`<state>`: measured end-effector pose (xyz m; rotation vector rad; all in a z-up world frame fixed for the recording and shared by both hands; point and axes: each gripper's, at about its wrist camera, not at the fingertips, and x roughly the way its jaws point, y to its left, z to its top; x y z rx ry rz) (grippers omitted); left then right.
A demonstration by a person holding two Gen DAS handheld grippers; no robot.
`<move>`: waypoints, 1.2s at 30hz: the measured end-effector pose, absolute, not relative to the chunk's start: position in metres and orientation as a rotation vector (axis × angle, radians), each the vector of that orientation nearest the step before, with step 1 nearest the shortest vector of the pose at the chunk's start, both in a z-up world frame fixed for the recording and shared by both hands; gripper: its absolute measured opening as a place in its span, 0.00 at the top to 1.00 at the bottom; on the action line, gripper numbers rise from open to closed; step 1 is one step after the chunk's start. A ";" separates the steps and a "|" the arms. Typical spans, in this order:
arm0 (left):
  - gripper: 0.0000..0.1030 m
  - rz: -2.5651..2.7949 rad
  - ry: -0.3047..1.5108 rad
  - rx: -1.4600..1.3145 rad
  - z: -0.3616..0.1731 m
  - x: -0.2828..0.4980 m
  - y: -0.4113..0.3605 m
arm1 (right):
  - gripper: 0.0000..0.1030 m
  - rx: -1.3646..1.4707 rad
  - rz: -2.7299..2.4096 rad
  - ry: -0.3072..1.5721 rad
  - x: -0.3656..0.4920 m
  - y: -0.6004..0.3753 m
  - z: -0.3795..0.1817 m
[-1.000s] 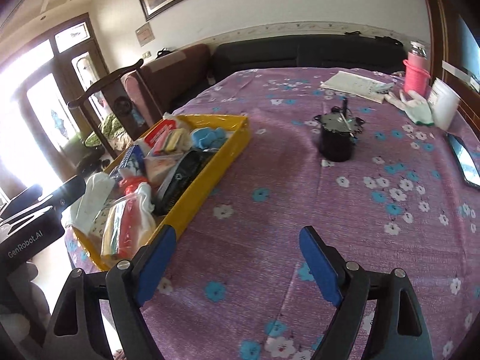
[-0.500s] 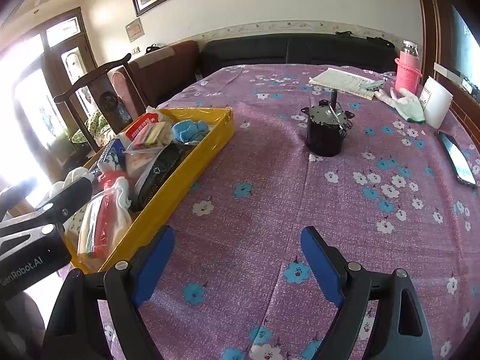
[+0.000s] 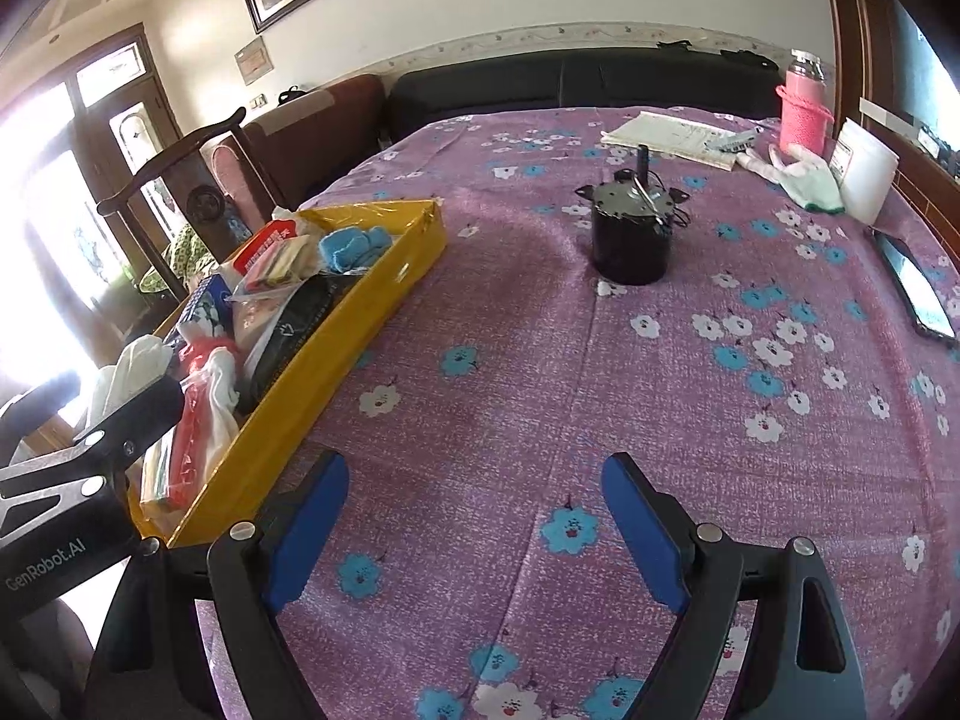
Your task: Organize soft objects
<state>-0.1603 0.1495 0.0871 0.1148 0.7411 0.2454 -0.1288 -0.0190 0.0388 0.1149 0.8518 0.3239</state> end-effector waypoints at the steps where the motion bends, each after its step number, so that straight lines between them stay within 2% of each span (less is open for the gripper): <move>1: 0.01 0.246 0.742 0.117 0.087 -0.160 0.149 | 0.13 0.116 0.324 0.854 -0.129 -0.020 0.038; 9: 0.01 0.243 0.742 0.120 0.085 -0.162 0.144 | 0.13 0.114 0.313 0.863 -0.130 -0.028 0.033; 18: 0.01 0.247 0.606 -0.004 0.107 -0.178 0.162 | 0.13 0.083 0.297 0.845 -0.122 -0.054 0.051; 25: 0.00 0.211 0.628 0.009 0.101 -0.176 0.148 | 0.12 0.022 0.250 0.836 -0.088 -0.076 0.067; 30: 0.00 0.172 0.651 0.052 0.100 -0.170 0.123 | 0.10 -0.073 0.169 0.780 -0.062 -0.099 0.059; 36: 0.01 0.144 0.708 0.045 0.094 -0.153 0.093 | 0.10 0.044 0.182 0.756 -0.053 -0.141 0.041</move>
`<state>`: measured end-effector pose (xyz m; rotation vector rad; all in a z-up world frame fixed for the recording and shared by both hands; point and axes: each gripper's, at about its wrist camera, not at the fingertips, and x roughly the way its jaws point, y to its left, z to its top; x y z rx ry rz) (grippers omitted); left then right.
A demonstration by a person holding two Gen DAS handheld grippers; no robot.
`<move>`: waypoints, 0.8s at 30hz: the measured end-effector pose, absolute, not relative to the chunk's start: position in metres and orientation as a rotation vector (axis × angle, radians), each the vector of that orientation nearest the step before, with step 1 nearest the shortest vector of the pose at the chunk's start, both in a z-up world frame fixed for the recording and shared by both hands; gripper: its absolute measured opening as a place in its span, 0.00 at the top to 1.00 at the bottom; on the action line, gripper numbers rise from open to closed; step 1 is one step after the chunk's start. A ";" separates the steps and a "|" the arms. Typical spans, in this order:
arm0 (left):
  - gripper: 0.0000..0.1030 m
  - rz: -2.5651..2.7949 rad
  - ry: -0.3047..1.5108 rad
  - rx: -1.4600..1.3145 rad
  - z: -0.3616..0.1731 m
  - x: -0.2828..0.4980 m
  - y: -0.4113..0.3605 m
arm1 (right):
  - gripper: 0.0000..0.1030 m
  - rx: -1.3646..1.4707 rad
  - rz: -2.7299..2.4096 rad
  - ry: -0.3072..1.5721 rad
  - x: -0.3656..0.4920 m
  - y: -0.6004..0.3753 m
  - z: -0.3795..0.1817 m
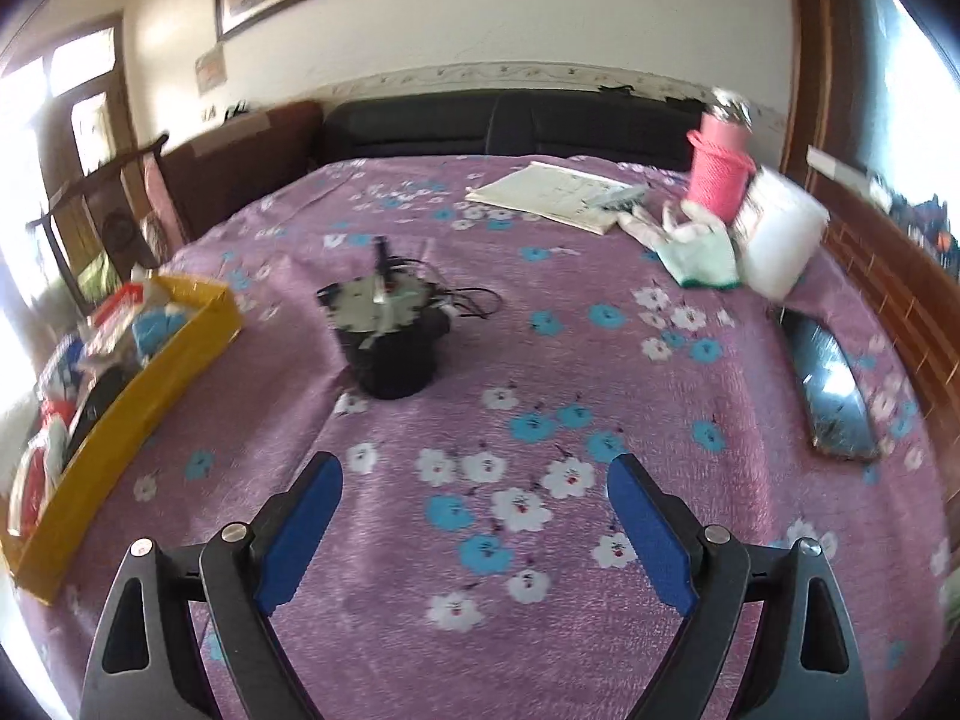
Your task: Organize soft objects
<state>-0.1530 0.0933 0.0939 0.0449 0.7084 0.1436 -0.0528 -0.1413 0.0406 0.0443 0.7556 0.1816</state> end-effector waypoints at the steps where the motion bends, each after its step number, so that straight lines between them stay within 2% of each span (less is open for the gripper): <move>1: 0.01 0.145 0.715 0.045 0.093 -0.151 0.089 | 0.10 0.058 0.176 0.756 -0.052 -0.146 0.042; 5: 0.01 0.158 0.739 0.043 0.087 -0.142 0.068 | 0.08 0.089 0.156 0.694 -0.058 -0.154 0.049; 15: 0.01 0.147 0.764 0.052 0.085 -0.132 0.035 | 0.08 0.124 0.166 0.755 -0.051 -0.165 0.038; 24: 0.01 0.004 0.800 0.059 0.057 -0.102 0.035 | 0.08 0.054 0.093 0.740 -0.045 -0.164 0.033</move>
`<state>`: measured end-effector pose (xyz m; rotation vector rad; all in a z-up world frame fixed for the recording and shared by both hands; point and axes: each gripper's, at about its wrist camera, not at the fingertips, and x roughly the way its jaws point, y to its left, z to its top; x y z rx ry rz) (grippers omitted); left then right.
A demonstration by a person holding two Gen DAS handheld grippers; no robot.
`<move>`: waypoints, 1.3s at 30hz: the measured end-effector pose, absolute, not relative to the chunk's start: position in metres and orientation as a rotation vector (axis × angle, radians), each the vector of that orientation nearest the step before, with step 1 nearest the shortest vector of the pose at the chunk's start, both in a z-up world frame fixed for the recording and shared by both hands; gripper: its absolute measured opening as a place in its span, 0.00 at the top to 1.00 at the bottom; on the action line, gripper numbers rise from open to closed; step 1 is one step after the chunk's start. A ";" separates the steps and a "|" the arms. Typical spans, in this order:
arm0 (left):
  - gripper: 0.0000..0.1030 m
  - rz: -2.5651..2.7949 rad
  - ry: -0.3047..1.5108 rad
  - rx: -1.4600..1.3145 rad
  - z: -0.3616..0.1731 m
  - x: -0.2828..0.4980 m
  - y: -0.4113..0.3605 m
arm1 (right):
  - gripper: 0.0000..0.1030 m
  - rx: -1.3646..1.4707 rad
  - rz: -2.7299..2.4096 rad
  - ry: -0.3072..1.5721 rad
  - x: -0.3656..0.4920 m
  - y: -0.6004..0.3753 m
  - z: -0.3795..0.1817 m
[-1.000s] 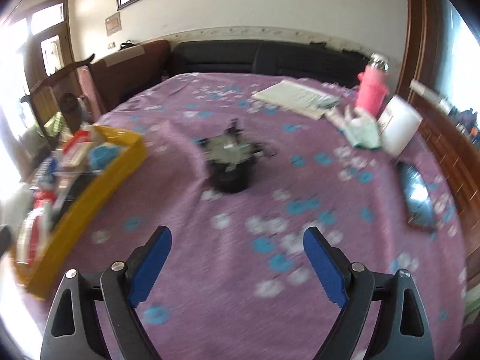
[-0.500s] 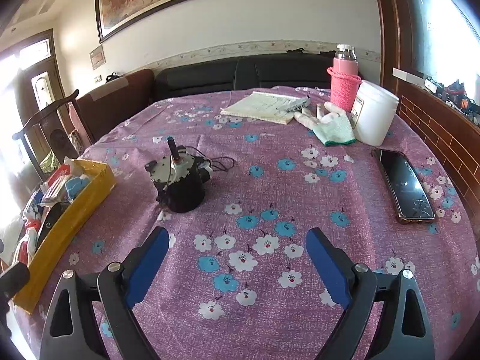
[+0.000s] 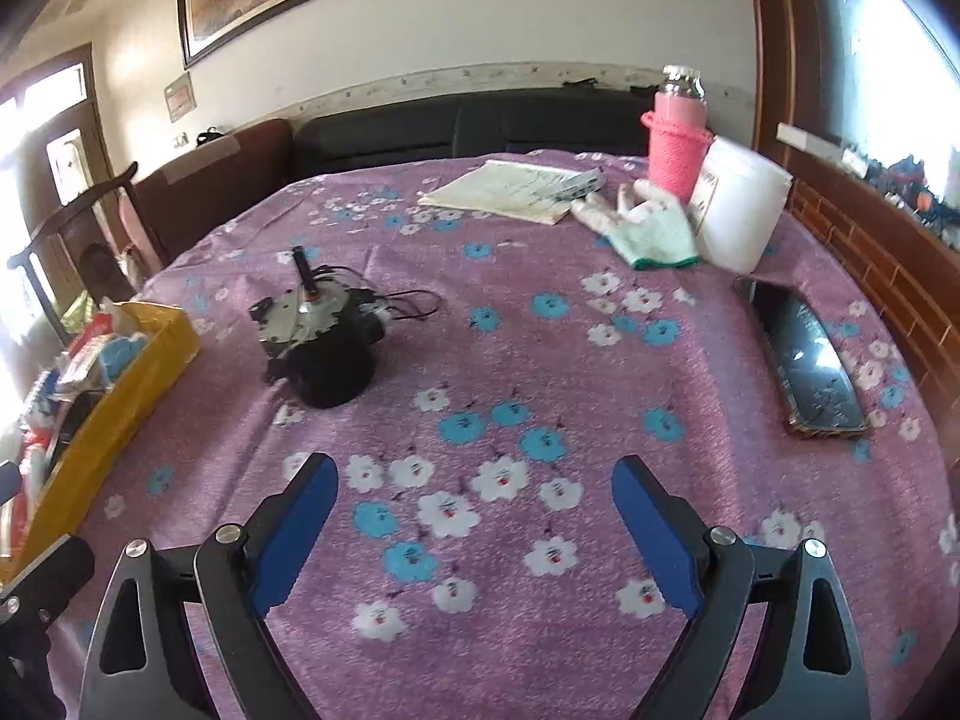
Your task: Organize soft objects
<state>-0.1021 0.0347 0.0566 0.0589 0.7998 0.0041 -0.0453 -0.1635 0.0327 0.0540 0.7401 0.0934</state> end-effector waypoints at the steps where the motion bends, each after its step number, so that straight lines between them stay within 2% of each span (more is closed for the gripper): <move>1: 0.01 -0.013 0.800 0.046 0.056 -0.101 0.038 | 0.08 0.060 0.080 0.744 -0.043 -0.166 0.031; 10: 0.01 -0.035 0.686 -0.071 0.094 -0.114 0.127 | 0.08 0.119 -0.064 0.760 -0.070 -0.166 0.047; 15: 0.00 0.061 0.590 -0.083 0.110 -0.118 0.179 | 0.08 0.045 -0.072 0.752 -0.117 -0.113 0.065; 20: 0.00 0.097 0.598 -0.084 0.115 -0.114 0.208 | 0.08 -0.063 0.025 0.748 -0.136 -0.042 0.077; 33: 0.00 0.254 0.585 -0.111 0.115 -0.153 0.221 | 0.08 -0.150 0.252 0.683 -0.153 0.026 0.089; 36: 0.00 0.334 0.532 -0.082 0.125 -0.172 0.210 | 0.08 -0.164 0.283 0.666 -0.165 0.019 0.089; 39: 0.00 0.481 0.385 -0.022 0.147 -0.202 0.190 | 0.08 -0.152 0.306 0.659 -0.173 0.006 0.090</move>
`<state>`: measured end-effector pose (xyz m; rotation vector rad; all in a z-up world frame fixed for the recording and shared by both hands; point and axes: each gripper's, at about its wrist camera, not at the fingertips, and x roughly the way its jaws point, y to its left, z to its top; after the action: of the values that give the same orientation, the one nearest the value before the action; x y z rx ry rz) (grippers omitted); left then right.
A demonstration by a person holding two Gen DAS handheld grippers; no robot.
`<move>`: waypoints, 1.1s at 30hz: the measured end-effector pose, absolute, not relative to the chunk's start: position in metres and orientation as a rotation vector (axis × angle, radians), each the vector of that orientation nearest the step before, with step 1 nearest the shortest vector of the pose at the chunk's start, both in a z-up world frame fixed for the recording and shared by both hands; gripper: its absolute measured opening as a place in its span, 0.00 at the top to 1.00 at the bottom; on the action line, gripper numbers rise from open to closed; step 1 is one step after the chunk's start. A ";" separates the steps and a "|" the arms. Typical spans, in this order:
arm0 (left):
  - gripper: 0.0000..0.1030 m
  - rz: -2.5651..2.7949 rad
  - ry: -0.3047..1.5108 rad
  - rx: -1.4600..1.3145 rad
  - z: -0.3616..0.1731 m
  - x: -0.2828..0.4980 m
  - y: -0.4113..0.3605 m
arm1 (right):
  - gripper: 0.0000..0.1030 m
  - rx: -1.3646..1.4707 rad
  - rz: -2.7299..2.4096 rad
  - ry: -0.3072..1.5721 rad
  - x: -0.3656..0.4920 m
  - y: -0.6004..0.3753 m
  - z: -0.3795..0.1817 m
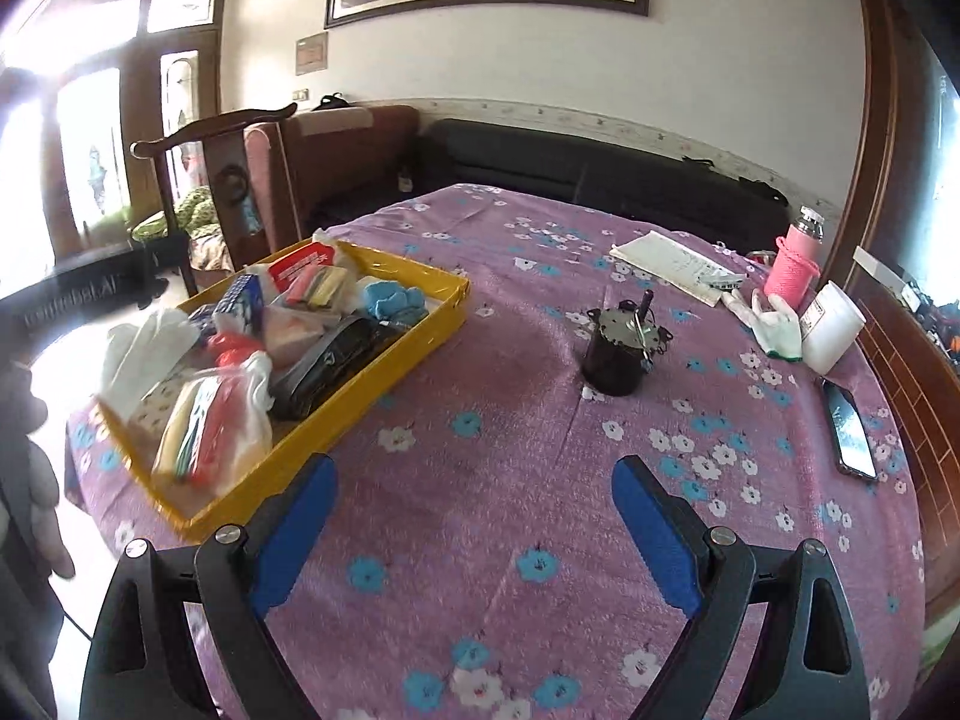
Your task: Organize soft objects
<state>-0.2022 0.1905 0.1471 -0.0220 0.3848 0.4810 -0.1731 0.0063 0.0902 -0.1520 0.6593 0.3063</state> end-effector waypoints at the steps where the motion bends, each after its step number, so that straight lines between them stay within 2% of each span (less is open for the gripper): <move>1: 0.00 0.505 0.307 -0.004 0.156 -0.217 0.182 | 0.08 -0.145 0.313 0.655 -0.175 0.002 0.092; 4: 0.00 0.494 0.170 -0.013 0.167 -0.242 0.166 | 0.08 -0.111 0.332 0.626 -0.182 -0.011 0.100; 11: 0.00 0.331 0.400 -0.143 0.163 -0.212 0.171 | 0.05 -0.059 0.361 0.582 -0.198 -0.019 0.108; 33: 0.00 0.436 0.543 -0.155 0.126 -0.196 0.212 | 0.05 -0.243 0.385 0.630 -0.188 0.050 0.094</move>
<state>-0.1964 0.2122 0.1259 -0.1548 0.5426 0.4364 -0.1883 0.0505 0.0944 -0.2432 0.6300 0.3849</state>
